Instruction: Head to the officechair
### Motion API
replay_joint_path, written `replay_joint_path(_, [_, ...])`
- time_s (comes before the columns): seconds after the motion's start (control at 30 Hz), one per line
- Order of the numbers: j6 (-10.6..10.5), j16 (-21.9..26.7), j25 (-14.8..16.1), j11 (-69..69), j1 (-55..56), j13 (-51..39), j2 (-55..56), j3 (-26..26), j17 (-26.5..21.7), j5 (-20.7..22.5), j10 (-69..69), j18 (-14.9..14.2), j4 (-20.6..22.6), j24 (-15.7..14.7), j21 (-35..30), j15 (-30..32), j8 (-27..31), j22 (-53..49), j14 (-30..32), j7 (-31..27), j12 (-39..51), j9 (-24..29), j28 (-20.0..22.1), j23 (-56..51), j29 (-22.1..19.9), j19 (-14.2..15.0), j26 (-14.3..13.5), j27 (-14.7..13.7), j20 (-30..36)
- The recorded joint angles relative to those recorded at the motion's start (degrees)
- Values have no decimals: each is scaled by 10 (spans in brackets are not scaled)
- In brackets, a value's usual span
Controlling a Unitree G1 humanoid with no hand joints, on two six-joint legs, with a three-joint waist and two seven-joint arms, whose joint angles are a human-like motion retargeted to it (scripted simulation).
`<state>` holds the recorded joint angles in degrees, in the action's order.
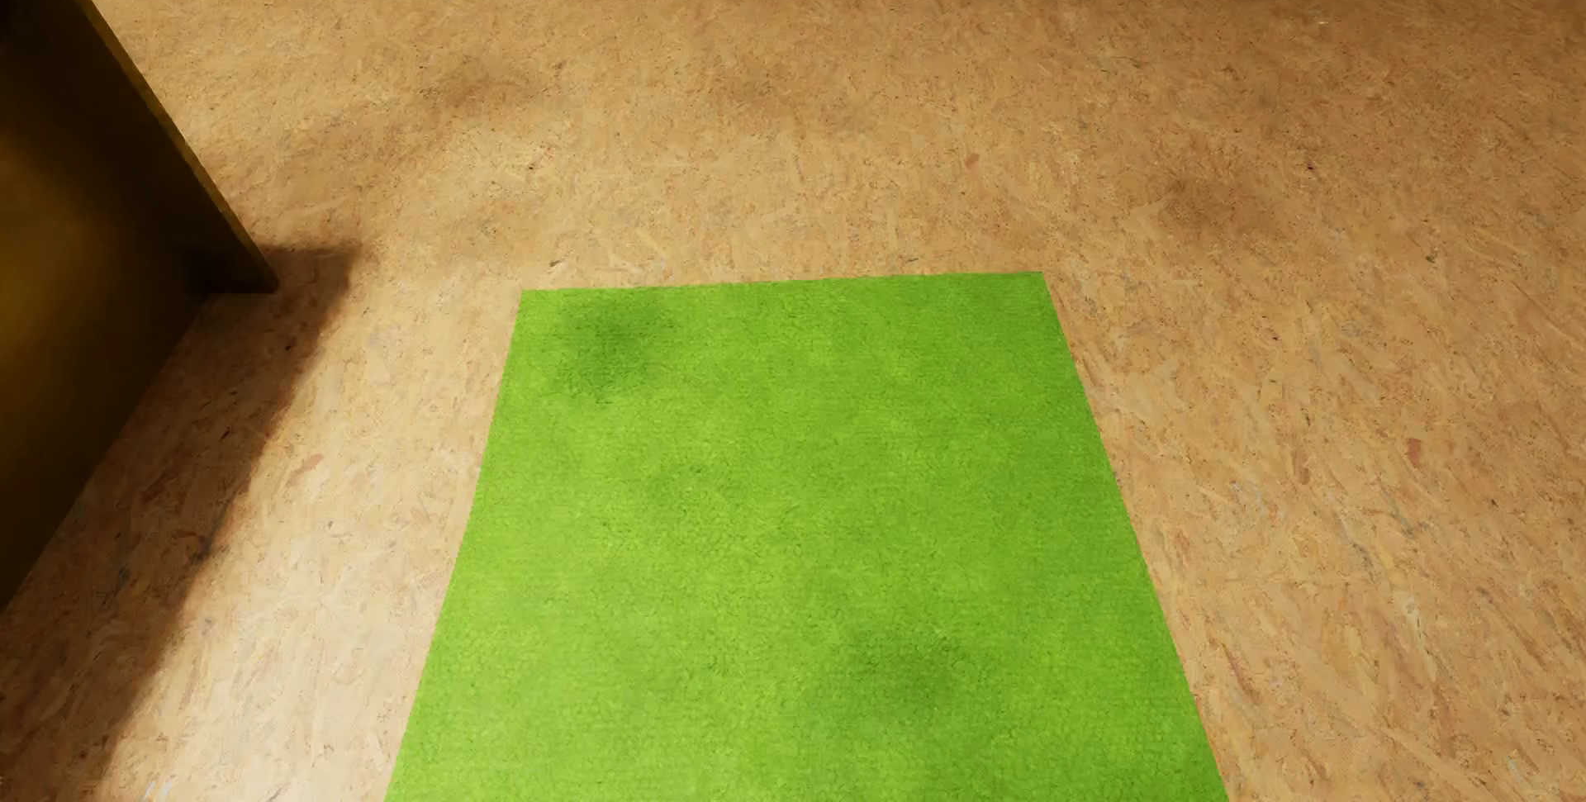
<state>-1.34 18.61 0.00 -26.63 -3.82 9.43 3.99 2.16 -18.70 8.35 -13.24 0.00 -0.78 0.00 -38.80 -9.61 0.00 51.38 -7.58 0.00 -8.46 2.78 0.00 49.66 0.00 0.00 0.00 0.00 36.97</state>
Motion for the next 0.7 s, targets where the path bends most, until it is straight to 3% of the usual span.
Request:
replay_joint_path(0.03, [-1,1,0,-8,15,-5,14,-15,1,6,-13,0,-2,0,-3,9,0,7,-14,0,-4,-2,0,1,0,0,0,0,-38])
replay_joint_path(0.07, [-8,-1,0,-15,-7,7,9,18,-1,14,37,0,-3,0,-1,5,0,5,-43,0,-22,-10,0,-5,0,0,0,0,-55])
replay_joint_path(0.1, [-2,3,0,-21,23,0,12,-3,-3,10,-152,0,1,0,-3,12,0,3,-115,0,-19,-1,0,-10,0,0,0,0,-42])
replay_joint_path(0.17, [-7,4,0,-21,89,0,-8,7,-7,19,-261,0,-7,0,10,-24,0,-2,-124,0,-32,13,0,-35,0,0,0,0,-43])
replay_joint_path(0.23, [-15,-8,0,-25,154,-22,-50,21,-22,18,-394,0,-16,0,-20,-48,0,12,-102,0,-38,43,0,-41,0,0,0,0,-48])
replay_joint_path(0.3, [0,-4,0,-8,222,-40,-67,79,-15,3,-395,0,-18,0,-10,-81,0,10,-96,0,-59,32,0,-34,0,0,0,0,-46])
replay_joint_path(0.47, [3,0,0,38,334,-77,-192,128,-20,-13,-239,0,-31,0,18,-196,0,52,20,0,-84,42,0,-67,0,0,0,0,-51])
replay_joint_path(0.53, [3,0,0,37,358,-87,-227,149,-22,-21,-224,0,-35,0,18,-203,0,62,15,0,-87,47,0,-61,0,0,0,0,-57])
replay_joint_path(0.6, [12,7,0,23,379,-81,-249,177,-20,-41,-301,0,-33,0,-3,-166,0,62,18,0,-90,45,0,-42,0,0,0,0,-48])
replay_joint_path(0.63, [27,8,0,-3,382,-71,-246,184,-10,-60,-338,0,-22,0,-3,-114,0,73,3,0,-83,43,0,-20,0,0,0,0,-33])
replay_joint_path(0.7, [26,5,0,-135,339,-23,-212,172,-4,-74,-376,0,-7,0,1,57,0,72,-46,0,-79,34,0,-16,0,0,0,0,-54])
